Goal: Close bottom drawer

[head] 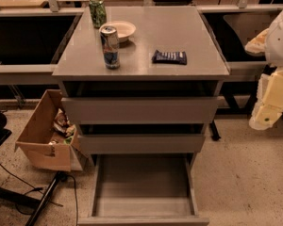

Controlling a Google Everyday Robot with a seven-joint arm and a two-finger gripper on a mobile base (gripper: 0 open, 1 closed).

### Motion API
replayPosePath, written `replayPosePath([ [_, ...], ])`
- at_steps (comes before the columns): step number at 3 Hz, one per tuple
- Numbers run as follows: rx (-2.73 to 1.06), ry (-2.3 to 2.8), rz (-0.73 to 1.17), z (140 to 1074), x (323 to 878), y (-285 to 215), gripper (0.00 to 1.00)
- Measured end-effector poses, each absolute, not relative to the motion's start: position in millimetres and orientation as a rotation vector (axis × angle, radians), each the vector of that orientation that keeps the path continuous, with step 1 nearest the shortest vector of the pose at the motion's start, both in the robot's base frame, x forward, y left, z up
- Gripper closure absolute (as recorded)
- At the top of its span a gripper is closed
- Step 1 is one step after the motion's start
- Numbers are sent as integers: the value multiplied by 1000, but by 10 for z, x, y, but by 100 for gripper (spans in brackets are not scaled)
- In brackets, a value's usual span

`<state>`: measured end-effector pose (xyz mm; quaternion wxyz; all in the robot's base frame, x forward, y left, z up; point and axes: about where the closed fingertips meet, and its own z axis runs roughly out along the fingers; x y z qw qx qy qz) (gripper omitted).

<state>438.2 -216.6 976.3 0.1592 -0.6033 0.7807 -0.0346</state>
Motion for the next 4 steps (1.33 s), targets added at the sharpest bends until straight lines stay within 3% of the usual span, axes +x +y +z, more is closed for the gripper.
replayPosePath([
  [2, -1731, 2257, -116, 9492, 4310, -2149, 0],
  [4, -1766, 2225, -204, 8195, 3886, -2214, 0],
])
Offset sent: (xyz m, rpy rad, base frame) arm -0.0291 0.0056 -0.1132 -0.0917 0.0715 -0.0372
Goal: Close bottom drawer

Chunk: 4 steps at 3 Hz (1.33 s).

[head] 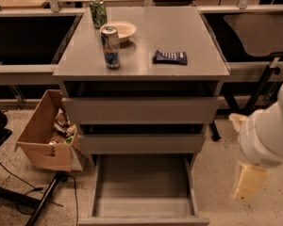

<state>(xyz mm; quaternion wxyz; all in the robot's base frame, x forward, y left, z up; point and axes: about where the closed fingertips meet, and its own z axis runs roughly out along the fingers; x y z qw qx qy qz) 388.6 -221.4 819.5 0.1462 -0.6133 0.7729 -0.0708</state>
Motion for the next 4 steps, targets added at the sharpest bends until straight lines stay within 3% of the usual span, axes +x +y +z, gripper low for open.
replayPosePath([
  [2, -1832, 2260, -252, 6492, 3726, -2594, 0],
  [4, -1810, 2198, -291, 6480, 3887, -2560, 0],
])
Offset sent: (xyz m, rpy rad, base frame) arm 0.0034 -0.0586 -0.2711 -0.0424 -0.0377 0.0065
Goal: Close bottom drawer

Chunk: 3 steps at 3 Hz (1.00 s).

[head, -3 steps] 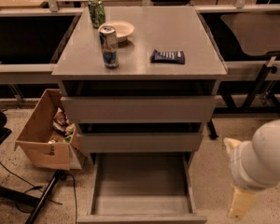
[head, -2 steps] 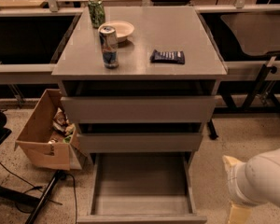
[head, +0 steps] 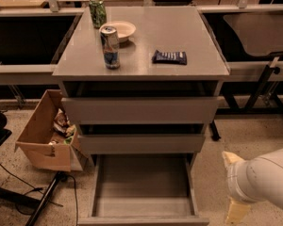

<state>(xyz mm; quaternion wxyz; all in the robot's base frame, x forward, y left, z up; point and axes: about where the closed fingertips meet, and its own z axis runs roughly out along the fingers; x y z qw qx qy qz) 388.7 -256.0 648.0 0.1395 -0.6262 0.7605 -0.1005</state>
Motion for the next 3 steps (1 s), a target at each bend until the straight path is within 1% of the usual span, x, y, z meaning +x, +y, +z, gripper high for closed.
replayPosePath([
  [1, -1799, 2202, -264, 6190, 3904, -2516, 0],
  [2, -1793, 2221, -182, 5551, 3961, -2467, 0],
  [3, -1850, 2216, -98, 4820, 3890, -2284, 0],
])
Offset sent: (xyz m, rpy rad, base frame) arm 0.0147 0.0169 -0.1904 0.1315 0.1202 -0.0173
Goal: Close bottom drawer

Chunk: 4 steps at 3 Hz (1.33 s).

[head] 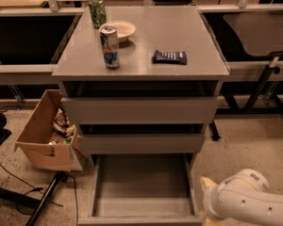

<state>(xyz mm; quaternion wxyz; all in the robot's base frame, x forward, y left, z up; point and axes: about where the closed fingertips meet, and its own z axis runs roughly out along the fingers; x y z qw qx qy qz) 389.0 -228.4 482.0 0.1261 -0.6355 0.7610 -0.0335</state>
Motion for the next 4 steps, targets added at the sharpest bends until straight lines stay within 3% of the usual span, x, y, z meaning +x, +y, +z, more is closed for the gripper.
replayPosePath([
  [1, -1864, 2246, -29, 4233, 3789, -2206, 0],
  [3, -1839, 2329, 55, 3191, 3582, -2119, 45],
  [4, -1870, 2303, 48, 3133, 3565, -2110, 67],
])
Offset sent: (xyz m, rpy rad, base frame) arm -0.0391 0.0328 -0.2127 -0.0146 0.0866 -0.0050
